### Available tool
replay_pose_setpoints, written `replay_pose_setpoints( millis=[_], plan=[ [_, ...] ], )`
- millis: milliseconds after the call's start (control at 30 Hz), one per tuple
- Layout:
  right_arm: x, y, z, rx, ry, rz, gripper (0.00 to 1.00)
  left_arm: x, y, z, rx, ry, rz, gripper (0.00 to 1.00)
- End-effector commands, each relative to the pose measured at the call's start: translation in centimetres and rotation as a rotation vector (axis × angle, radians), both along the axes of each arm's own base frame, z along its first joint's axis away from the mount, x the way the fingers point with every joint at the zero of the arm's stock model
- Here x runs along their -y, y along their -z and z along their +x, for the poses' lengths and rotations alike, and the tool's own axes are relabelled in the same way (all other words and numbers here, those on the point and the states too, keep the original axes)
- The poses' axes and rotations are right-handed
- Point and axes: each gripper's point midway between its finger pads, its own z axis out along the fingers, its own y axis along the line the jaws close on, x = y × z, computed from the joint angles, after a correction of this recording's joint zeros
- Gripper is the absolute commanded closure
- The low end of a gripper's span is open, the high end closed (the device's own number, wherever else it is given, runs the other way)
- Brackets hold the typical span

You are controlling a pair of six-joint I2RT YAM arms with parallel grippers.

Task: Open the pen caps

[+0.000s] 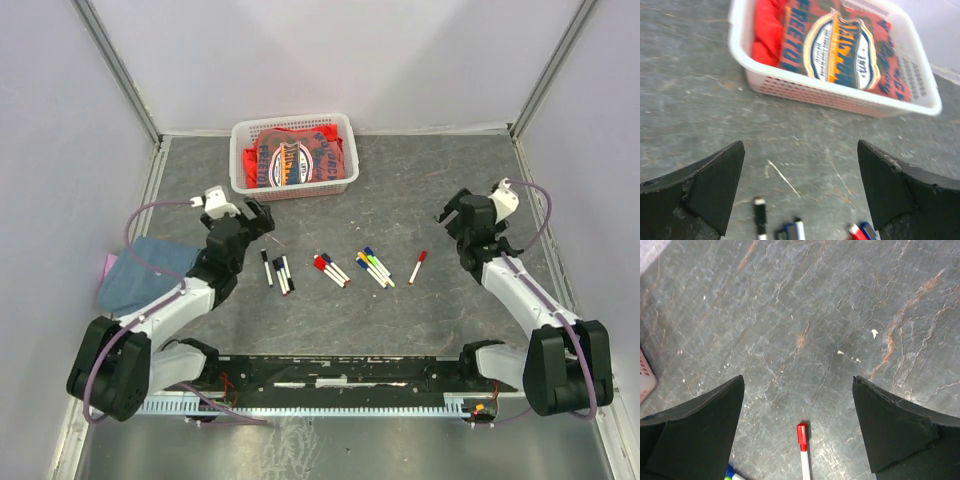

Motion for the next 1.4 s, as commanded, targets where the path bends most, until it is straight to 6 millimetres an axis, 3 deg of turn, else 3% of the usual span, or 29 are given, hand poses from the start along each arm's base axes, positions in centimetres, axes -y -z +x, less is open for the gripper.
replay_pose_setpoints(
  millis=[0,200,300,500,800,1000,1367],
  plan=[
    [-0.7,-1.5,0.5,-0.009,-0.020,-0.107,0.04,2.5,-1.0,-0.9,-0.002,0.010,0.036,0.01],
    [-4.1,-1.1,-0.8,-0.036,-0.113,-0.205,0.07,6.5,1.0,-2.9,-0.061,0.079,0.083,0.00],
    [-5.5,-0.8,-1.6,-0.065,-0.154,-0.228,0.14,8.9,1.9,-3.6,-0.094,0.142,0.122,0.00],
    [-6.8,-0.5,-3.3,-0.113,-0.187,-0.225,0.25,12.4,2.8,-4.7,-0.144,0.232,0.195,0.03],
    [-7.4,1.4,-4.9,-0.232,-0.221,-0.210,0.36,14.5,3.9,-5.6,-0.191,0.308,0.203,0.10],
    [-8.2,3.1,-6.0,-0.277,-0.259,-0.157,0.51,15.8,4.9,-6.1,-0.239,0.367,0.201,0.14],
    [-9.8,6.8,-7.5,-0.371,-0.334,-0.120,0.56,17.4,4.3,-6.1,-0.262,0.414,0.181,0.16]
  ],
)
